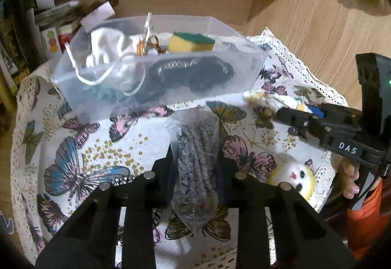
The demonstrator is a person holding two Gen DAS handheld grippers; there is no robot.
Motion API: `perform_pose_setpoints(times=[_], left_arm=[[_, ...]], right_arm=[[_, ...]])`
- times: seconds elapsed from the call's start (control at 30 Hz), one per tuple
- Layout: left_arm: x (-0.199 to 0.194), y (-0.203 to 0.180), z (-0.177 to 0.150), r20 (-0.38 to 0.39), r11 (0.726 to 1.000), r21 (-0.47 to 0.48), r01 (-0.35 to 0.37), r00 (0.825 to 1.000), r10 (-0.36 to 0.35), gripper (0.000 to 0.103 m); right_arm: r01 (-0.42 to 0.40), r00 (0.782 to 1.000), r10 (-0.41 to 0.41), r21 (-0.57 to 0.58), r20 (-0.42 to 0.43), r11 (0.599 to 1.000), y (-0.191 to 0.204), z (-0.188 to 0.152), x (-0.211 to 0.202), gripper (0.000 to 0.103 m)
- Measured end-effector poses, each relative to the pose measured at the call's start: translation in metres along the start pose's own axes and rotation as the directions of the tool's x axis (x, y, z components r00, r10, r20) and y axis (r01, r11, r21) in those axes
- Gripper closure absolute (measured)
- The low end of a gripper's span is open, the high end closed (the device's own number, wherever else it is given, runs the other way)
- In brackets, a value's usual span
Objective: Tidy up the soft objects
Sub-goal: 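Grasp the bagged steel-wool scrubber with the left tool while the right tool grasps the floral scrunchie, then place the scrubber and floral scrunchie into the clear box and release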
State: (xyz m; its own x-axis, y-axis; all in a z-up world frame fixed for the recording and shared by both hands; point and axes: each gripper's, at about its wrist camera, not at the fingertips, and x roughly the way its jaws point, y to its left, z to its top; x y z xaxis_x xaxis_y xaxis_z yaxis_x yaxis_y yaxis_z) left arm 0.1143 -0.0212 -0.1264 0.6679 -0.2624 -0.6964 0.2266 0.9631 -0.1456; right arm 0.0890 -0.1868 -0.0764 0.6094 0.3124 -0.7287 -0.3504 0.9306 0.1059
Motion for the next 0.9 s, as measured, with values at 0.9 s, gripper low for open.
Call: perform_pose_setpoints(times=[0.9], left_arm=[[-0.026,0.03,0.107,0.218,0.996,-0.05,-0.08,0.972,0.089,0.08]], right_arm=[[0.104,0.986,-0.091,-0.089,0.143,0.991,0.023,0.122,0.029,0.08]])
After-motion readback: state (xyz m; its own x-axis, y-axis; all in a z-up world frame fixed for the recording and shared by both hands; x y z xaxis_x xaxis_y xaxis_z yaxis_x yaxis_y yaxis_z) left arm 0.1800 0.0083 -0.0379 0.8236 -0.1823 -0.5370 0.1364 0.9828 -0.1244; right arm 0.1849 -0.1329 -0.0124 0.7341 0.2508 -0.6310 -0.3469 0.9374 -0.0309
